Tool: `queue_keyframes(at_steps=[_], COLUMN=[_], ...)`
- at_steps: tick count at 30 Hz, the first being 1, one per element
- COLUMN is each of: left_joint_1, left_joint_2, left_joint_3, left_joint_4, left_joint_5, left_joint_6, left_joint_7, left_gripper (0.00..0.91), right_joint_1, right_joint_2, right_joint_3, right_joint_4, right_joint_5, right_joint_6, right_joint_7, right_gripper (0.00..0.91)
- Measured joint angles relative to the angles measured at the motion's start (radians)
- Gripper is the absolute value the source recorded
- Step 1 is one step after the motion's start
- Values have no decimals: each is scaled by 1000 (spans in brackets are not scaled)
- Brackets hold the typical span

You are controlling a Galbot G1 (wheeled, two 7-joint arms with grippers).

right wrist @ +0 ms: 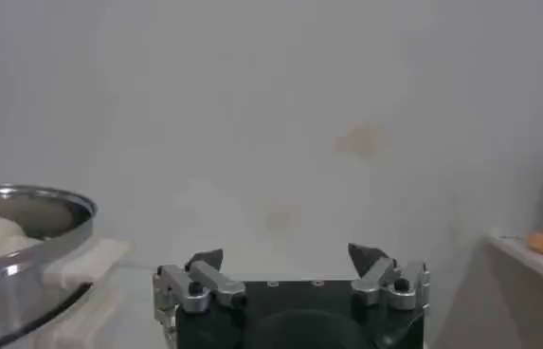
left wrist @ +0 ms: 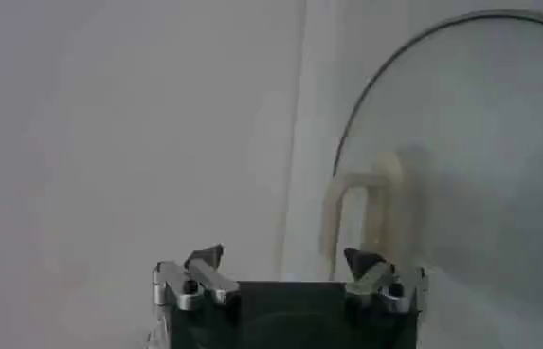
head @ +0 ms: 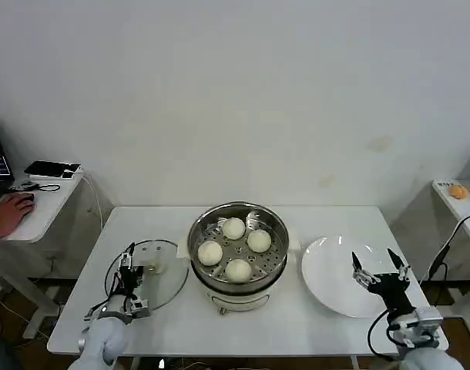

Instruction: Take steamed baozi put them in steamer then cover it.

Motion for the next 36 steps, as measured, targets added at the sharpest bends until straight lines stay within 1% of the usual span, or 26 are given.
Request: queue_keyframes(at_steps=[9,10,11,13,14,16,17,18,19,20,23,24,25,36], left_joint_1=[-24,-27,-30,-37,-41,-49,-51,-54,-57,-60,-67,-69,-71,-88], left_joint_2=[-14,-15,-15,-18,-19,-19,-18,-17,-16,-15,-12,-10,-10,-21], left_joint_3=[21,23,25,27,27,29,30,30,30,30,30,31,31,43], left_joint_4=[34,38,43,53,58,69,74,78,83,87,96,99,102,145], left_joint_5=[-42,-44,-46,-53,-57,-62,-63,-64,-65,-66,-70,-71,-72,-85], left_joint_6=[7,7,7,7,6,6,6,5,5,5,5,5,5,-5], left_joint_7=[-33,-39,-44,-55,-61,-71,-73,-75,-78,-80,-81,-80,-80,-98], left_gripper=[907,816,766,746,715,584,554,423,363,272,161,50,0,0], right_joint_1=[-10,-11,-12,-15,-16,-15,-15,-14,-14,-13,-10,-9,-7,-2], right_joint_2=[16,18,20,22,23,27,28,29,31,33,37,39,39,46], right_joint_3=[1,-1,-2,-4,-5,-4,-3,-3,-3,-3,-4,-6,-7,-12], right_joint_4=[0,-1,-3,-3,-3,-3,-3,-3,-3,-4,-8,-9,-10,-25], right_joint_5=[-4,-5,-6,-8,-9,-10,-10,-10,-10,-11,-14,-15,-16,-20], right_joint_6=[6,6,7,8,8,8,8,8,8,8,9,9,10,17], right_joint_7=[3,3,3,4,3,3,3,4,3,3,3,3,3,3], right_gripper=[907,907,907,907,907,907,907,907,907,907,907,907,907,907])
